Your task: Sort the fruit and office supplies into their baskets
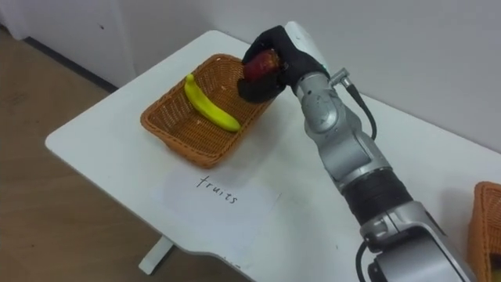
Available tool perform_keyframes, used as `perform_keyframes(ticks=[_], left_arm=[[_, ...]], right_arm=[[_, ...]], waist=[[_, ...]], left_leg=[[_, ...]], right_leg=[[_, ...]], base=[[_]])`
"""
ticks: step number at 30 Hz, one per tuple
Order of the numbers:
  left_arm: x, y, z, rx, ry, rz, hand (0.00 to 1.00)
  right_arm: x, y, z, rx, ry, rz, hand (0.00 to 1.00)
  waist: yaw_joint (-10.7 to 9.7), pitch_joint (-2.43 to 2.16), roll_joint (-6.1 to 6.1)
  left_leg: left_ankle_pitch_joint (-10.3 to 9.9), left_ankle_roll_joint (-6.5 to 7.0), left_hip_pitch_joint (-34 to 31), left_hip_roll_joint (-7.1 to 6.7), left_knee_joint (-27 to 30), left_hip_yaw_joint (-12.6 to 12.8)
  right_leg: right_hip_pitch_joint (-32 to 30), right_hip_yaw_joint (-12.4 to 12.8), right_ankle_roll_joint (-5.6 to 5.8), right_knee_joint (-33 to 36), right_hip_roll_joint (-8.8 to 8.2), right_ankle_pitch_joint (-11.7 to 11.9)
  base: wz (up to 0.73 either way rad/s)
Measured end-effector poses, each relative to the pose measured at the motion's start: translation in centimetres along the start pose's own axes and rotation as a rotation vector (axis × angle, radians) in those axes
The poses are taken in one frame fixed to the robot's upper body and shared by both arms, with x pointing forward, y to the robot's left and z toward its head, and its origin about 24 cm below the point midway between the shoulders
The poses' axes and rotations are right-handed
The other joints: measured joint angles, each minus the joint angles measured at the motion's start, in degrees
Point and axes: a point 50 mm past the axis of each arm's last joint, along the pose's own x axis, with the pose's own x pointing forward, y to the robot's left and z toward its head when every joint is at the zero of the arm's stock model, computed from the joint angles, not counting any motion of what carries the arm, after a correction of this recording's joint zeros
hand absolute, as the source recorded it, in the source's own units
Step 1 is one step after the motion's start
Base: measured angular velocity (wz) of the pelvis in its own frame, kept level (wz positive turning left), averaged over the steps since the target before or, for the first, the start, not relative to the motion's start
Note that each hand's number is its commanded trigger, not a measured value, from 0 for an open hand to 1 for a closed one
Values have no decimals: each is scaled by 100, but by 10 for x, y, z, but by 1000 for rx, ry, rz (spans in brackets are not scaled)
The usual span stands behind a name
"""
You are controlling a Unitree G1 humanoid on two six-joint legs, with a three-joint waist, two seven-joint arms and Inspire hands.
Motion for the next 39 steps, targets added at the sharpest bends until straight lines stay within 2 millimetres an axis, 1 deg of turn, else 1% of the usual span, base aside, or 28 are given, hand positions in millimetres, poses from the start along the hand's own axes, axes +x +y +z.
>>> perform_keyframes(ticks=[4, 5, 11, 16, 19, 24, 26, 27, 29, 31, 34, 39], left_arm=[[0, 0, -1, -3, 3, -8, 0], [0, 0, -1, -2, 6, -9, 0], [0, 0, -6, 8, 24, -10, 0], [0, 0, -7, 13, 29, -23, 0], [-1, 1, -10, -1, 38, -28, 0], [-1, 1, -15, -5, 52, -35, 0], [-1, 1, -16, -5, 55, -35, 0], [-1, 1, -16, -5, 54, -35, 0], [-1, 1, -16, -6, 53, -34, 0], [-1, 3, -16, -19, 55, -27, 0], [-1, 5, -18, -17, 60, -20, 0], [-2, 5, -22, -16, 70, -20, 0]], right_arm=[[-1, 4, -2, -5, 6, 7, 100], [-1, 7, 0, -4, 2, 11, 100], [-1, 22, 7, -75, -24, 52, 100], [-1, 24, 9, -72, -27, 57, 100], [-1, 25, 8, -72, -21, 64, 100], [-2, 29, 9, -76, -20, 80, 100], [-2, 34, 9, -86, -22, 100, 100], [-2, 34, 8, -85, -20, 104, 100], [-2, 36, 5, -85, -4, 114, 100], [-3, 37, 3, -84, 1, 117, 100], [-5, 41, 1, -85, 5, 130, 100], [-10, 49, -7, -67, 31, 154, 100]], waist=[[52, -1, -2], [57, 7, 10], [103, -6, -10], [160, -6, -11], [192, -9, -25], [245, 3, -73], [242, 6, -97], [241, 6, -98], [327, 7, -102], [372, 18, -121], [382, 31, -147], [436, 31, -149]], left_leg=[[-1, 1, 7, -13, 27, -27], [-1, 1, 10, -12, 28, -26], [0, 4, 36, -22, 28, -29], [-5, 12, 32, -37, 38, -50], [-10, 20, 32, -53, 38, -70], [-9, 27, 33, -63, 39, -83], [-11, 29, 25, -93, 40, -182], [-11, 30, 24, -98, 39, -183], [-12, 34, 32, -102, 27, -170], [-12, 35, 29, -106, 24, -181], [-13, 35, 28, -114, 23, -207], [-17, 40, 32, -114, 19, -204]], right_leg=[[32, -37, 4, 1, -8, -3], [32, -36, 5, 2, -8, -3], [58, -43, 10, 15, -21, -7], [62, -78, 26, 42, -40, -16], [60, -109, 52, 79, -62, -34], [65, -124, 54, 81, -72, -35], [71, -137, 68, 79, -77, -44], [71, -143, 69, 79, -81, -45], [71, -133, 74, 79, -90, -48], [71, -141, 77, 78, -92, -50], [92, -183, 81, 71, -94, -52], [106, -218, 93, 66, -100, -60]], base=[[4], [0], [0], [2], [5], [0], [7], [7], [0], [0], [7], [3]])
